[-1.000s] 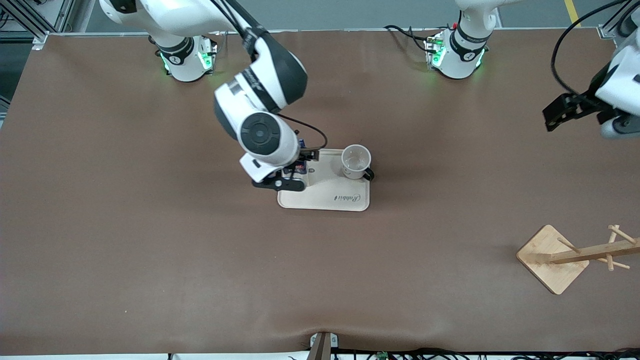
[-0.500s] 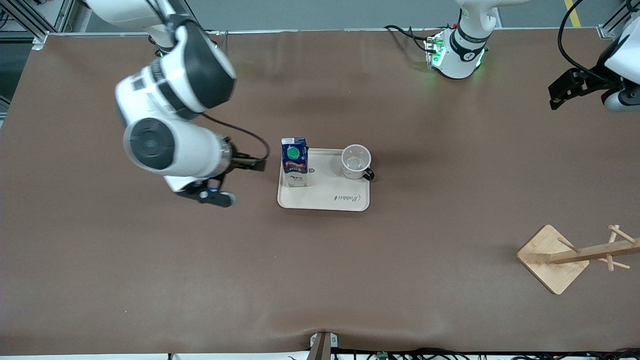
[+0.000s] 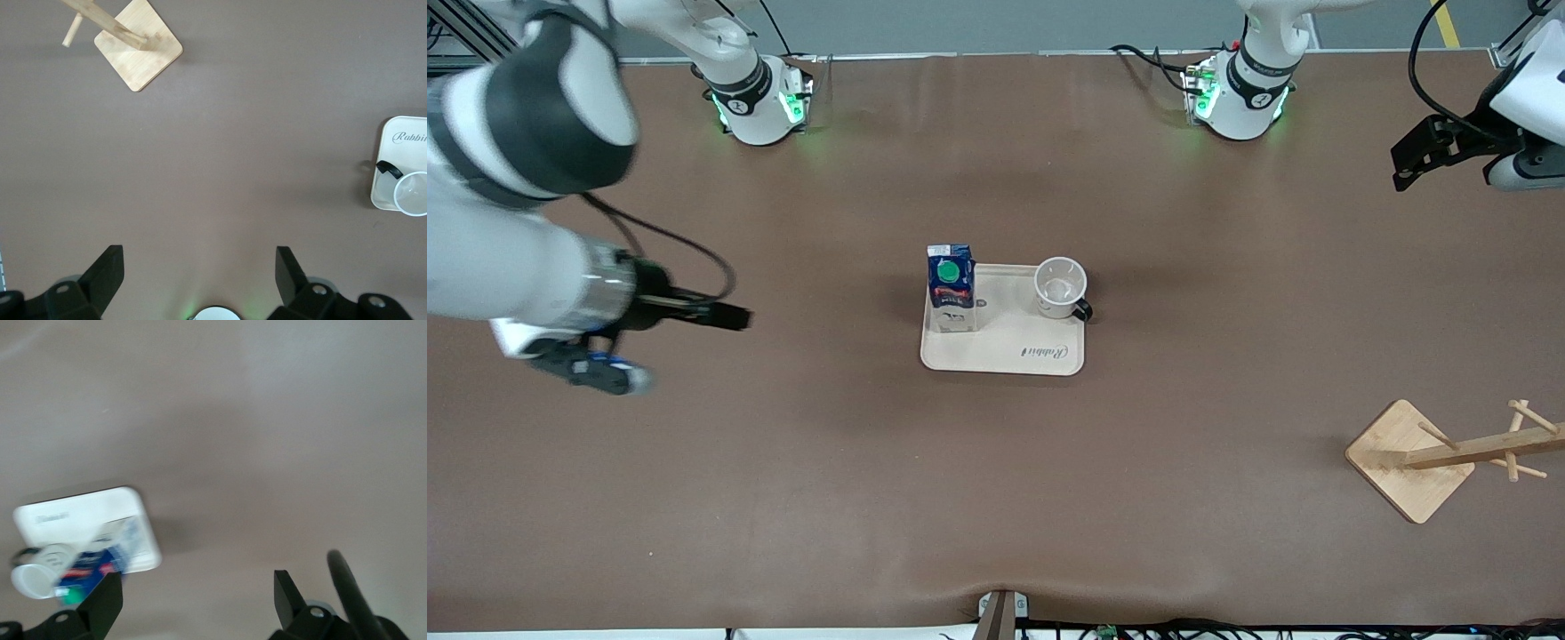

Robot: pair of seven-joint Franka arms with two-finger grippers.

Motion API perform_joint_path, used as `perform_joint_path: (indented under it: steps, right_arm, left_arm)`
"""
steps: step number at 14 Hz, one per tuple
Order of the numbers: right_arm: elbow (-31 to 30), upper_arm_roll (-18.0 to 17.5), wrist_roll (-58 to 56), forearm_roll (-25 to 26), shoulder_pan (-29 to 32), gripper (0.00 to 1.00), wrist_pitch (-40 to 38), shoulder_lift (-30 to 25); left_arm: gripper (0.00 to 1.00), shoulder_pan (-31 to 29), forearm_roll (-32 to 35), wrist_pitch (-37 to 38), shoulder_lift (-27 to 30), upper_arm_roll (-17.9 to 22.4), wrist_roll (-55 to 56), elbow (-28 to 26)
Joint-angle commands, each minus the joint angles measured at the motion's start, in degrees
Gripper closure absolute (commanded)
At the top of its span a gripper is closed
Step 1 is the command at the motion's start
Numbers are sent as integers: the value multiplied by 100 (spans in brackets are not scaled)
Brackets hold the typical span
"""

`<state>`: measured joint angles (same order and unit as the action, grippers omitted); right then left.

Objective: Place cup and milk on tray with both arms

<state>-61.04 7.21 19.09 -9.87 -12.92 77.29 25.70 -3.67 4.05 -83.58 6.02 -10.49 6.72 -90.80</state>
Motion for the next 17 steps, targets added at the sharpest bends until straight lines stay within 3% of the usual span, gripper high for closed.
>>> perform_joint_path:
  steps: [1, 4, 10, 15, 17]
  right_arm:
    - [-109, -140, -1089, 1220, 131, 0, -3, -380]
    - [-371, -132, -1329, 1295, 342, 0, 40, -766]
    - [-3006, -123, -1916, 1075, 693, 0, 1357, -2489]
    - [-3063, -114, -3787, 1084, 1247, 0, 1341, -2456]
    - [-2984, -123, -3816, 1075, 1239, 0, 1412, -2447]
  left_arm:
    - [0, 25, -132, -97, 23, -14, 48, -61]
    - [0, -11, -229, -97, 13, -14, 49, -87]
    - [0, 7, -264, -141, 75, -23, 40, -183]
    - [0, -11, -264, -132, 57, -5, -154, -78]
    - [0, -20, -255, -97, 40, 3, -171, -25]
